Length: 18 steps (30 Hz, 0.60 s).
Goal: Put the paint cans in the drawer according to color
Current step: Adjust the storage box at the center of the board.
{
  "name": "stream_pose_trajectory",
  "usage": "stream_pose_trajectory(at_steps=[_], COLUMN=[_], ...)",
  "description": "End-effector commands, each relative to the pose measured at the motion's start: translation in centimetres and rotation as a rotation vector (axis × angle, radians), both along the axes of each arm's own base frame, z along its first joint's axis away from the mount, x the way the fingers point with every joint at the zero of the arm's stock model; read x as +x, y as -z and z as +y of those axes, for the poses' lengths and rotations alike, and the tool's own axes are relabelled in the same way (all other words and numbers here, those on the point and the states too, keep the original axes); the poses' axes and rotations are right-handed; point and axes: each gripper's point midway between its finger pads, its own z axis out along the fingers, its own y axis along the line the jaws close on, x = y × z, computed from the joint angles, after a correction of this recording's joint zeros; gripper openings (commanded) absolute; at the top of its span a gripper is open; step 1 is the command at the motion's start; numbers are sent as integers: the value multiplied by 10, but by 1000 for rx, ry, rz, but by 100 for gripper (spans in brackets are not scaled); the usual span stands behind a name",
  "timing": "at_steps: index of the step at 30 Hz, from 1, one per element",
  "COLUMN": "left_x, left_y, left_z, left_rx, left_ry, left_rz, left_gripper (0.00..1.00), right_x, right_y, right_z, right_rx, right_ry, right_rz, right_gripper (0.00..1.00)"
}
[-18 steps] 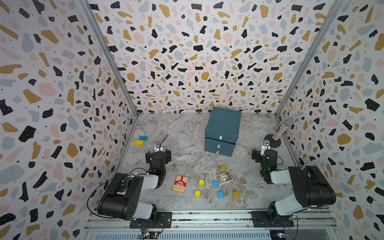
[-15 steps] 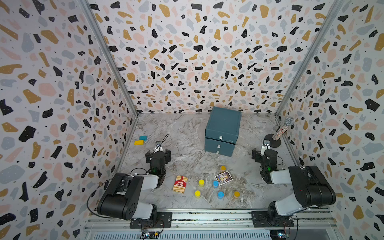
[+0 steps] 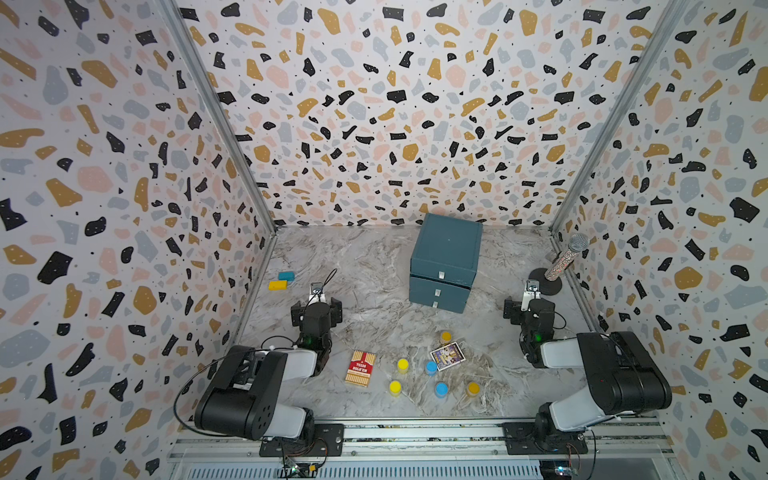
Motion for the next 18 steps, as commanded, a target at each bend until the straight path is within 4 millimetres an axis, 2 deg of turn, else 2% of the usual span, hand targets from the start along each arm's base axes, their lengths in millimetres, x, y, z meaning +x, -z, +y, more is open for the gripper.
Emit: stream_pose_trajectory(at_steps=[1, 3, 6, 9, 10, 12, 14, 16, 18], left_x=[4, -4, -9, -18, -23, -29, -37, -46, -53], left_y=[-21, -33, -47, -56, -61, -89, -127, -167, -185], left_z=[-10, -13, -31, -54, -64, -72, -82, -87, -99], left_rx=[-4, 15, 71, 81, 105, 158, 119, 11, -149], left_ry=[51, 53, 86, 132, 166, 154, 191, 191, 247], left_rz=[-60, -88, -51, -49, -60, -116, -137, -187, -208], left_gripper=[100, 100, 100, 100, 100, 100, 100, 100, 100], right_x=[6, 3, -3, -11, -13, -22, -32, -45, -56], right_y=[-12, -19, -34, -65, -85, -121, -163, -197, -220], right_z=[0, 0, -1, -3, -3, -1, 3, 2, 16], right_rx=[-3, -8, -23, -17, 4, 70, 155, 260, 377], right_ry=[-7, -1, 20, 32, 35, 38, 29, 58, 5], right_rz=[-32, -44, -67, -93, -138, -208, -276, -296, -267], right_gripper=[100, 100, 100, 100, 100, 100, 100, 100, 100])
